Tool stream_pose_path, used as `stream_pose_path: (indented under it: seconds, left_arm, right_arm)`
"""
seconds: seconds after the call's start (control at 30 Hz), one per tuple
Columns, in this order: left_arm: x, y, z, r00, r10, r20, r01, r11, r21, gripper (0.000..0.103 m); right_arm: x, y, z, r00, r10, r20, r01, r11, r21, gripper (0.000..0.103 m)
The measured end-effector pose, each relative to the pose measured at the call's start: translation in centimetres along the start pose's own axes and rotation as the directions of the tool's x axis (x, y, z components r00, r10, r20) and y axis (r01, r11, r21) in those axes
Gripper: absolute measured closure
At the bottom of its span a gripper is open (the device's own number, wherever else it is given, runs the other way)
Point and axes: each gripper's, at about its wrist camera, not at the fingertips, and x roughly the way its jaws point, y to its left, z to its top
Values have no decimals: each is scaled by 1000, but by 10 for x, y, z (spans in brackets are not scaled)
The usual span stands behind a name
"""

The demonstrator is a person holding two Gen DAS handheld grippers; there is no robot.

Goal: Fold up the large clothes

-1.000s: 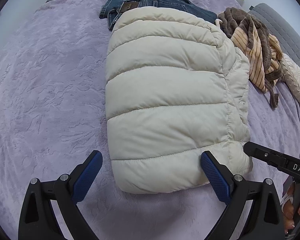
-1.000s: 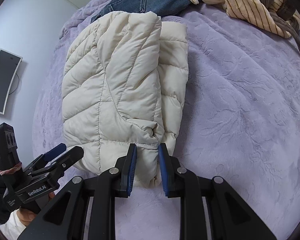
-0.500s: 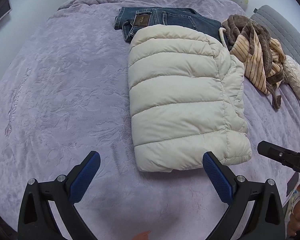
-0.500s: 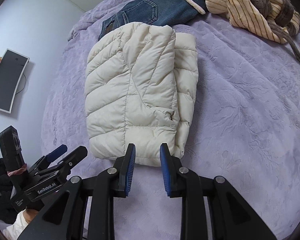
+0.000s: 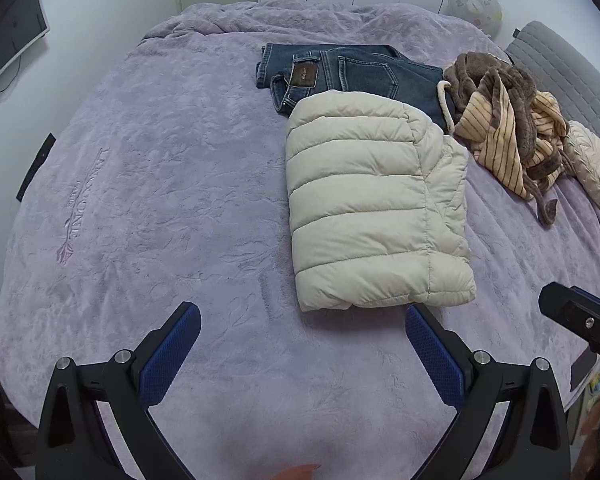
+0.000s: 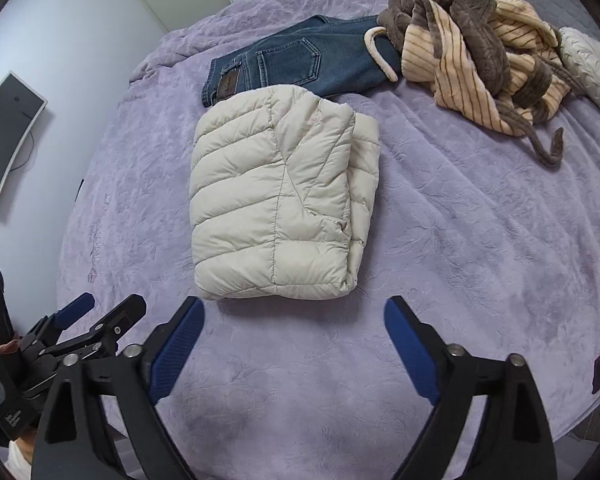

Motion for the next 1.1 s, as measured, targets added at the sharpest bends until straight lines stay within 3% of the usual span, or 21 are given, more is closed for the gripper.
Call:
stream_pose_path:
  seconds: [0.13, 0.5, 1.1]
  left_arm:
    - [-25, -2, -4, 1000, 1, 24, -1, 1000, -5, 1]
    - [-86, -5, -10, 997, 35, 72, -33, 999, -27, 1]
    - [-107, -2, -25, 994, 91, 55, -88, 995, -52, 1]
  right_arm:
    - [-23, 11, -4, 997, -39, 71, 40, 999, -14, 0]
    - [-71, 35, -17, 991, -80, 104, 86, 995, -50, 0]
    - [-87, 33, -29, 988, -104, 113, 108, 994, -34, 0]
